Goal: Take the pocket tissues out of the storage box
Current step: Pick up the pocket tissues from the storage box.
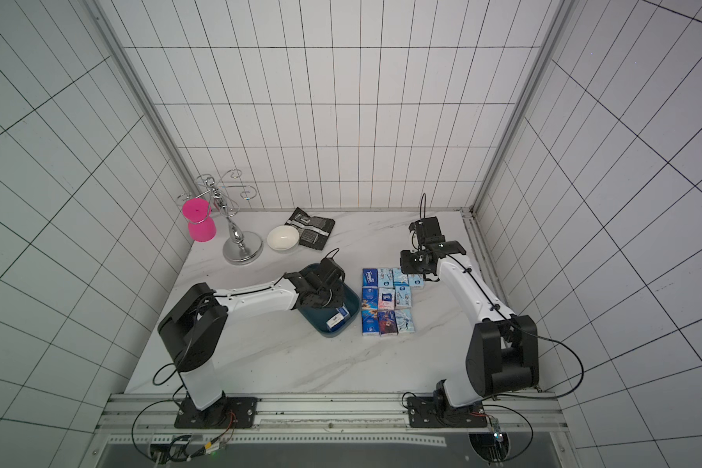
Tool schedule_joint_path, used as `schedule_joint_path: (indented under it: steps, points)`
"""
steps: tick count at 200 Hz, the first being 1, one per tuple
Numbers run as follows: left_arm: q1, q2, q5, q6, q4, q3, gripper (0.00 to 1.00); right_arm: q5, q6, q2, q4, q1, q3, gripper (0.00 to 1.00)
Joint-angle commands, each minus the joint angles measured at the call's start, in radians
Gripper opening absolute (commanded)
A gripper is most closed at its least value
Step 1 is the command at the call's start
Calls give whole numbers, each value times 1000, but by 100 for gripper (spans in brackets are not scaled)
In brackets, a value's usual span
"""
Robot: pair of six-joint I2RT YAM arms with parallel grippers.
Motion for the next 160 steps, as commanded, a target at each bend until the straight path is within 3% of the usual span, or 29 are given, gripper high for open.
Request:
schedule_joint_path:
  steps: [1,75,121,160]
  points:
    - [18,-50,-8,-2,39,-11,9,14,-9,-15,0,36,-19,36]
    - [104,-121,39,50,63,-12,5,-194,-93,-101,60,158,-59,38]
    - [128,-156,18,9,5,2,5,-32,-165,-207,236,431,-195,42]
    - [143,-185,20,5,-61,41,6,2,-214,-264,375,547,-304,45]
